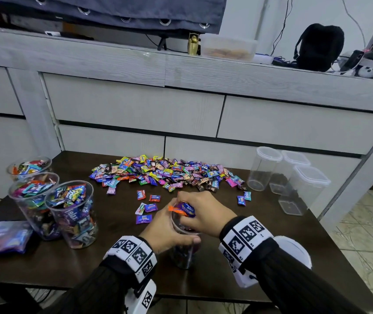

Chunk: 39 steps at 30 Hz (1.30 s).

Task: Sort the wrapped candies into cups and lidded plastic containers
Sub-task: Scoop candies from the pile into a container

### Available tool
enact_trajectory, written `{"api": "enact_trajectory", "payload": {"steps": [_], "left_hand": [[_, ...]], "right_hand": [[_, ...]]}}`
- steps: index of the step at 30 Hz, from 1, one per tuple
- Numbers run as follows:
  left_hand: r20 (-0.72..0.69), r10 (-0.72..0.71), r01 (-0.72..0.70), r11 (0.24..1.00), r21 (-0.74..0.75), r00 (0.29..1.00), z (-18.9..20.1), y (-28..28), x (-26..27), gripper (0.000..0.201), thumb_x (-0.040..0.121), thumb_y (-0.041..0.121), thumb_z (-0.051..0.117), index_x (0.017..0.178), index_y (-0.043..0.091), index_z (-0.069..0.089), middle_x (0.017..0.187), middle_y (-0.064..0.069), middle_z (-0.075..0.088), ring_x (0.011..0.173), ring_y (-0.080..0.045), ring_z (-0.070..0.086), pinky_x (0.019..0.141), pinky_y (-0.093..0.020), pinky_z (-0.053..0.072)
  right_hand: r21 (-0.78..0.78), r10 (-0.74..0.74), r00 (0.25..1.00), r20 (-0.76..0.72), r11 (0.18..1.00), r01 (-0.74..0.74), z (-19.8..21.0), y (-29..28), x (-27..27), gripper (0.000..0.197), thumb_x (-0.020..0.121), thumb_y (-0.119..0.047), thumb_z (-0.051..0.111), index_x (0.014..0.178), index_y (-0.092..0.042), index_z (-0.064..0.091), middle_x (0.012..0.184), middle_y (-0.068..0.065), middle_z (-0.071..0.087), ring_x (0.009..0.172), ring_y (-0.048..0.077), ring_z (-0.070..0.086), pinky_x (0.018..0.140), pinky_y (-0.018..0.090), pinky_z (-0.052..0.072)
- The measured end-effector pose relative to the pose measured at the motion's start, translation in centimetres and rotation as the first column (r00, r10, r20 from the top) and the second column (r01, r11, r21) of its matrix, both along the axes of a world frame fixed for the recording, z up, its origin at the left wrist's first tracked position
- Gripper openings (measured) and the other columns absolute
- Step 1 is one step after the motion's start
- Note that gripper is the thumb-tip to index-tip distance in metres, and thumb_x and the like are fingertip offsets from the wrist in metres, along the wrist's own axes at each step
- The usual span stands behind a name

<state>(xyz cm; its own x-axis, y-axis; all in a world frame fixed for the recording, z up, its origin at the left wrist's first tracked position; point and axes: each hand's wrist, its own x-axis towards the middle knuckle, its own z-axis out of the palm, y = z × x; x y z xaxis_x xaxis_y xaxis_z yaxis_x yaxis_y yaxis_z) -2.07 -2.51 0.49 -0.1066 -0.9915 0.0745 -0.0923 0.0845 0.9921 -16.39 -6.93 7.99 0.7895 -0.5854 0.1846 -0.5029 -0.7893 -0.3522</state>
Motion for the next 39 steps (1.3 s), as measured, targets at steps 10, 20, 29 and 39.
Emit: {"api": "enact_trajectory", "payload": {"steps": [10, 20, 29, 39], "left_hand": [[0.007, -0.003, 0.003, 1.0, -0.028, 1.0, -0.2, -0.2, 0.2, 0.087, 0.043, 0.028, 0.094, 0.119, 0.025, 0.052, 0.115, -0.002, 0.07, 0.11, -0.015, 0.067, 0.097, -0.041, 0.052], [0.061, -0.004, 0.01, 0.996, -0.086, 0.998, -0.1, -0.3, 0.2, 0.087, 0.046, 0.035, 0.094, 0.122, 0.03, 0.051, 0.12, 0.006, 0.066, 0.115, -0.005, 0.062, 0.098, -0.029, 0.05], [-0.064, -0.162, 0.157, 0.985, -0.078, 0.985, -1.3, -0.8, 1.6, 0.106, 0.043, 0.064, 0.088, 0.134, 0.028, 0.047, 0.136, 0.005, 0.058, 0.128, -0.016, 0.054, 0.105, -0.039, 0.045], [0.783, 0.217, -0.414, 0.908, 0.057, 0.583, -1.9, -4.9, 6.9, 0.084, 0.088, 0.064, 0.053, 0.151, 0.018, 0.024, 0.161, -0.008, 0.018, 0.149, -0.023, 0.013, 0.118, -0.046, 0.019]], "right_hand": [[0.028, 0.056, 0.938, -0.343, 0.998, -0.049, 2.4, 0.3, 0.8, 0.027, 0.084, -0.022, 0.065, 0.108, -0.011, 0.062, 0.098, 0.009, 0.067, 0.091, 0.025, 0.059, 0.08, 0.032, 0.048], [0.178, 0.034, 0.96, -0.278, 0.984, 0.017, 3.9, -0.1, 0.1, 0.039, 0.072, -0.015, 0.078, 0.106, -0.017, 0.059, 0.1, 0.002, 0.068, 0.089, 0.015, 0.063, 0.081, 0.027, 0.051], [0.244, -0.345, 0.887, 0.307, 0.929, 0.277, 2.9, -1.8, -3.5, 0.013, 0.086, -0.017, 0.066, 0.096, -0.017, 0.058, 0.096, -0.001, 0.065, 0.074, 0.001, 0.058, 0.07, 0.014, 0.046], [0.258, -0.528, 0.726, -0.44, 0.701, 0.665, -6.6, -7.3, -5.1, 0.121, 0.065, -0.052, 0.08, 0.15, -0.008, 0.005, 0.157, 0.013, 0.013, 0.144, 0.03, 0.015, 0.117, 0.045, 0.021]]}}
